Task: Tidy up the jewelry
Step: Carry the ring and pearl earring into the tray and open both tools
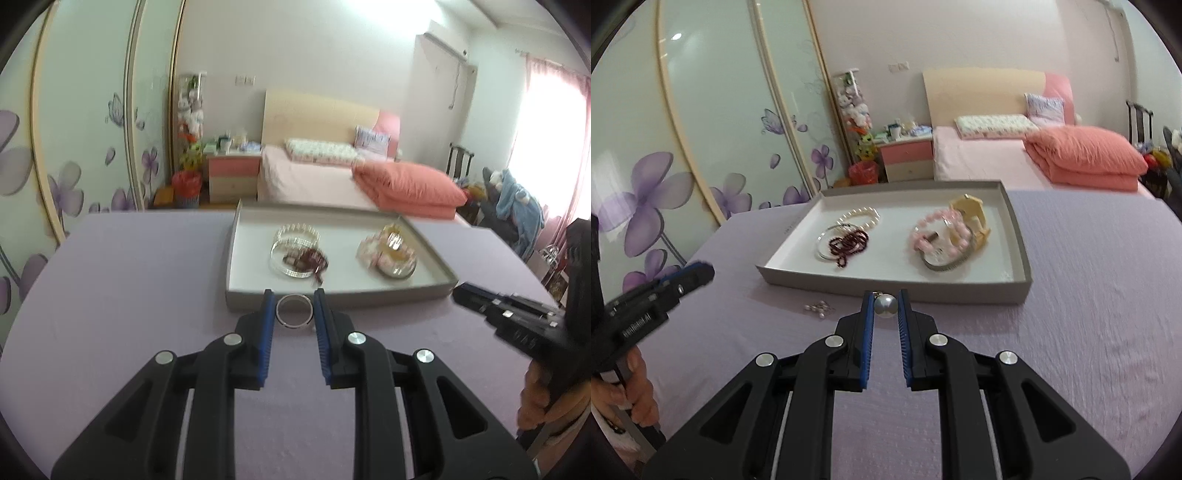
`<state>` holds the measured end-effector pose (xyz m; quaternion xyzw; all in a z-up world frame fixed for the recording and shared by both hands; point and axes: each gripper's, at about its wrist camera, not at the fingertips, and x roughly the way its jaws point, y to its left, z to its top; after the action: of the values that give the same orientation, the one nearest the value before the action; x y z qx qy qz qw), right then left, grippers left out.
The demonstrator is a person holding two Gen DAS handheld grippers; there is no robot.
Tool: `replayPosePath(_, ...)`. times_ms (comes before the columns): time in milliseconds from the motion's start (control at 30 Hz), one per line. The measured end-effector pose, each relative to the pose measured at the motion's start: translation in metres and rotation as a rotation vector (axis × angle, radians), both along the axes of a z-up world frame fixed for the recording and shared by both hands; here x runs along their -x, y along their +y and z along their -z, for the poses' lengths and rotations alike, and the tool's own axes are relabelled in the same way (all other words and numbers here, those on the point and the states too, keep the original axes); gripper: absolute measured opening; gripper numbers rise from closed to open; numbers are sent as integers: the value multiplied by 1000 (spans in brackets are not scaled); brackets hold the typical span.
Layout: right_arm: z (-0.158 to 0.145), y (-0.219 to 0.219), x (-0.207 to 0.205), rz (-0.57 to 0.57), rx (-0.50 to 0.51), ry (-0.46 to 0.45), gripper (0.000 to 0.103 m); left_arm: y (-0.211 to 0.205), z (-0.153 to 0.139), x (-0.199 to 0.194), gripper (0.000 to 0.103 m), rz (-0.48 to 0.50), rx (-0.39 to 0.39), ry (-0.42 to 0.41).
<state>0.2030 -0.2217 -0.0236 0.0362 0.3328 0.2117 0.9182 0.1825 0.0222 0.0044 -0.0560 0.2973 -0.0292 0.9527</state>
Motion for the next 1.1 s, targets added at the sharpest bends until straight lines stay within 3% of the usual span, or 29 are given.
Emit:
replayPosePath(500,-9,11,-4,6,40,-61,14,-9,-12,-3,22,34,-2,-42)
replayPosePath(767,-29,14,-51,81,31,-137,14,-8,-15,-39,22,32,5,-52)
replayPosePath(900,-16,18,-88,92,-3,-81,14,-4,-16,-67,22,15,7,-56)
replayPosePath(1100,12,30,-120,94,38,-20,14,-8,-10,-109,22,17,-7,-56)
